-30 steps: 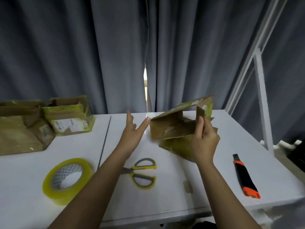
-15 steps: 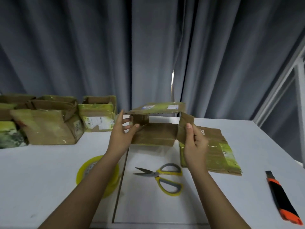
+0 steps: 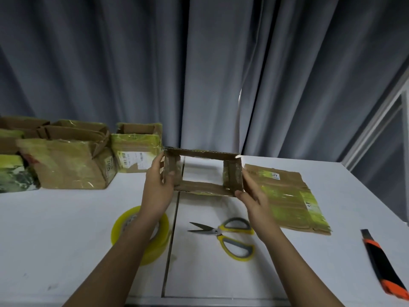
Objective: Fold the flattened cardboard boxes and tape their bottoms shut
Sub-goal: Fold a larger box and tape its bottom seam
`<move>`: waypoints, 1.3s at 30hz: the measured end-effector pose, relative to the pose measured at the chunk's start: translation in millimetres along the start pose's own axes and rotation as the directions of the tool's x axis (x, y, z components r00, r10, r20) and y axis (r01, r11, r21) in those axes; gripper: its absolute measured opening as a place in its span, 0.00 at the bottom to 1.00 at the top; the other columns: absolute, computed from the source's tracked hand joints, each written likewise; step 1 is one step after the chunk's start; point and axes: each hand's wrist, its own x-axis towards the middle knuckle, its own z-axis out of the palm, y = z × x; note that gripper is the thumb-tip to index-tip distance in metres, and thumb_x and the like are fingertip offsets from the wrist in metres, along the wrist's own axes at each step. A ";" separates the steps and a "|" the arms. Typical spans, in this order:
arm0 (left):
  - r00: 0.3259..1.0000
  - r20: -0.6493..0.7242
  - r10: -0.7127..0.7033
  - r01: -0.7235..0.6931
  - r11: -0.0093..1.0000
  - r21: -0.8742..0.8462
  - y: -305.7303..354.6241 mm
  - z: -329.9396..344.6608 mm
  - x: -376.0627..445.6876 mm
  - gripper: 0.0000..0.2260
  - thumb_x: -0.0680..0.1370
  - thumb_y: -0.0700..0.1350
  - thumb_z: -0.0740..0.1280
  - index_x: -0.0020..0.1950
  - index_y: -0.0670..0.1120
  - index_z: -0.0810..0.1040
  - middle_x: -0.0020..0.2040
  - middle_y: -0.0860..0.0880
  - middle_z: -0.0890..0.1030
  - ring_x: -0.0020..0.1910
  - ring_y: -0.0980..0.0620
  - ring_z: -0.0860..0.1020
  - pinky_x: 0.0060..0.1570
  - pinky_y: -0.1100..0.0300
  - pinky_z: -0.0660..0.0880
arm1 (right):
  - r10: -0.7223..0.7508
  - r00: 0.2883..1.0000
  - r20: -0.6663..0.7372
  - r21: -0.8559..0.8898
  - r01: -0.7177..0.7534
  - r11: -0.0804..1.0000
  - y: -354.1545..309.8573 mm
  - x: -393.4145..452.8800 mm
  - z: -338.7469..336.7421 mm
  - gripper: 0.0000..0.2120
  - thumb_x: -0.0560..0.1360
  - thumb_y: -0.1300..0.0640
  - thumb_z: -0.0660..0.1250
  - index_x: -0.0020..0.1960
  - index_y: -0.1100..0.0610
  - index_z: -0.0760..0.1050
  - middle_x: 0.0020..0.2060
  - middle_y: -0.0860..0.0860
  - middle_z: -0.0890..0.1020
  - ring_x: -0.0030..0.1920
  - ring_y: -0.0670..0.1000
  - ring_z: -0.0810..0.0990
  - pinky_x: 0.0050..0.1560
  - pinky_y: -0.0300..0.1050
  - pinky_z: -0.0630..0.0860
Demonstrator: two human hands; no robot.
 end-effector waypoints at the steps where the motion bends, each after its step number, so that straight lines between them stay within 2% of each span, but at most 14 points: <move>1: 1.000 -0.009 -0.012 0.013 1.000 0.025 -0.6 -1.5 -1.0 0.22 0.81 0.41 0.58 0.75 0.51 0.61 0.70 0.50 0.70 0.68 0.48 0.69 0.64 0.57 0.68 | 0.015 1.000 0.019 0.038 -0.016 0.999 1.4 -1.1 -2.9 0.27 0.73 0.62 0.64 0.70 0.47 0.66 0.67 0.44 0.73 0.66 0.37 0.71 0.59 0.31 0.71; 5: 0.999 -0.032 0.005 -0.001 0.993 0.121 2.4 -1.4 -7.0 0.22 0.82 0.39 0.55 0.76 0.49 0.59 0.61 0.51 0.74 0.55 0.53 0.72 0.51 0.65 0.65 | 0.175 0.984 0.044 0.102 -0.179 0.979 4.6 -6.8 -28.4 0.33 0.64 0.56 0.64 0.69 0.55 0.66 0.66 0.53 0.74 0.67 0.50 0.73 0.61 0.44 0.73; 8: 0.999 -0.047 0.013 -0.007 0.993 0.120 3.5 1.6 -10.5 0.22 0.82 0.39 0.55 0.76 0.49 0.58 0.54 0.55 0.70 0.49 0.57 0.69 0.48 0.65 0.64 | 0.265 0.961 0.075 -0.181 -0.248 0.952 11.3 -14.6 -55.0 0.22 0.70 0.62 0.64 0.63 0.49 0.73 0.62 0.48 0.76 0.65 0.48 0.72 0.54 0.32 0.71; 10: 0.998 -0.055 0.014 -0.008 0.993 0.114 4.5 4.0 -12.7 0.22 0.82 0.39 0.55 0.76 0.49 0.58 0.55 0.55 0.70 0.50 0.57 0.69 0.49 0.64 0.65 | 0.251 0.967 0.040 -0.587 -0.181 0.789 24.7 -17.6 -75.1 0.20 0.75 0.63 0.65 0.65 0.51 0.74 0.66 0.47 0.74 0.67 0.47 0.69 0.57 0.26 0.66; 12: 0.998 -0.058 0.021 -0.015 0.994 0.105 5.6 6.4 -15.5 0.22 0.82 0.39 0.55 0.76 0.49 0.59 0.56 0.55 0.70 0.52 0.56 0.70 0.52 0.63 0.66 | 0.295 0.948 0.117 -0.867 -0.048 0.496 45.1 -20.7 -90.3 0.21 0.78 0.53 0.65 0.70 0.51 0.70 0.74 0.48 0.66 0.74 0.51 0.60 0.69 0.37 0.59; 17: 0.997 -0.059 0.041 -0.034 0.992 0.121 8.5 13.9 -23.4 0.22 0.82 0.40 0.55 0.76 0.49 0.58 0.55 0.55 0.72 0.51 0.56 0.71 0.51 0.63 0.66 | 0.442 0.897 0.005 -0.965 -0.112 0.238 61.0 -23.4 -104.9 0.24 0.82 0.41 0.48 0.77 0.41 0.54 0.78 0.44 0.47 0.78 0.54 0.46 0.75 0.56 0.45; 20: 0.997 -0.064 0.053 -0.044 0.989 0.143 10.1 18.0 -28.9 0.23 0.82 0.39 0.55 0.77 0.48 0.58 0.55 0.55 0.71 0.50 0.56 0.70 0.51 0.63 0.65 | 0.353 0.935 0.027 -0.916 -0.118 0.383 50.6 -25.0 -110.0 0.25 0.81 0.45 0.55 0.77 0.44 0.54 0.78 0.47 0.47 0.78 0.54 0.45 0.75 0.55 0.47; 22: 0.996 -0.061 0.057 -0.047 0.986 0.158 11.3 20.9 -32.4 0.23 0.82 0.40 0.55 0.77 0.48 0.58 0.54 0.55 0.71 0.49 0.56 0.70 0.50 0.63 0.65 | 0.267 0.963 0.035 -0.849 -0.113 0.516 36.9 -32.9 -116.5 0.25 0.77 0.48 0.65 0.73 0.46 0.65 0.76 0.48 0.58 0.76 0.53 0.56 0.72 0.49 0.58; 26: 0.996 -0.068 0.051 -0.040 0.987 0.155 14.1 27.3 -41.6 0.22 0.82 0.39 0.55 0.76 0.47 0.58 0.51 0.53 0.72 0.48 0.53 0.70 0.48 0.63 0.65 | 0.553 0.833 0.007 -0.930 -0.198 0.309 14.1 -63.8 -133.1 0.23 0.70 0.41 0.71 0.61 0.45 0.69 0.57 0.44 0.67 0.55 0.47 0.73 0.55 0.46 0.71; 28: 0.996 -0.078 0.049 -0.038 0.990 0.135 15.5 29.8 -48.4 0.23 0.82 0.39 0.55 0.76 0.47 0.58 0.52 0.52 0.72 0.49 0.52 0.71 0.48 0.64 0.65 | 0.609 0.793 0.012 -0.911 -0.242 0.333 16.4 -79.8 -134.6 0.19 0.71 0.47 0.71 0.57 0.47 0.69 0.54 0.48 0.69 0.50 0.49 0.76 0.52 0.42 0.72; 30: 0.996 -0.081 0.040 -0.031 0.993 0.113 16.6 31.3 -55.8 0.23 0.82 0.39 0.55 0.77 0.47 0.57 0.56 0.51 0.74 0.52 0.51 0.73 0.50 0.64 0.65 | 0.530 0.847 0.049 -0.878 -0.216 0.427 22.2 -89.9 -130.5 0.12 0.72 0.56 0.70 0.53 0.48 0.72 0.49 0.49 0.71 0.47 0.50 0.76 0.47 0.37 0.69; 33: 0.996 -0.087 0.034 -0.025 0.995 0.100 19.0 30.7 -65.2 0.23 0.81 0.39 0.54 0.76 0.47 0.58 0.62 0.45 0.76 0.57 0.45 0.75 0.50 0.63 0.66 | 0.402 0.915 0.033 -0.907 -0.141 0.397 29.3 -96.8 -121.8 0.12 0.75 0.63 0.64 0.56 0.55 0.77 0.49 0.51 0.74 0.49 0.53 0.77 0.47 0.38 0.68; 36: 0.993 -0.113 0.032 -0.024 0.997 0.077 29.3 25.6 -74.1 0.23 0.81 0.38 0.54 0.76 0.47 0.58 0.55 0.51 0.75 0.50 0.52 0.72 0.47 0.65 0.66 | 0.202 0.979 -0.016 -0.949 -0.079 0.305 32.7 -99.7 -109.1 0.13 0.76 0.65 0.61 0.57 0.60 0.78 0.55 0.56 0.76 0.54 0.58 0.76 0.49 0.45 0.72; 39: 0.987 -0.150 0.055 -0.044 0.996 0.076 39.0 18.7 -80.2 0.23 0.81 0.38 0.55 0.77 0.45 0.57 0.49 0.52 0.69 0.45 0.57 0.67 0.47 0.61 0.67 | 0.056 0.988 0.141 -0.916 0.109 0.386 28.2 -98.0 -73.7 0.14 0.77 0.59 0.60 0.58 0.59 0.80 0.56 0.55 0.79 0.58 0.59 0.75 0.51 0.49 0.74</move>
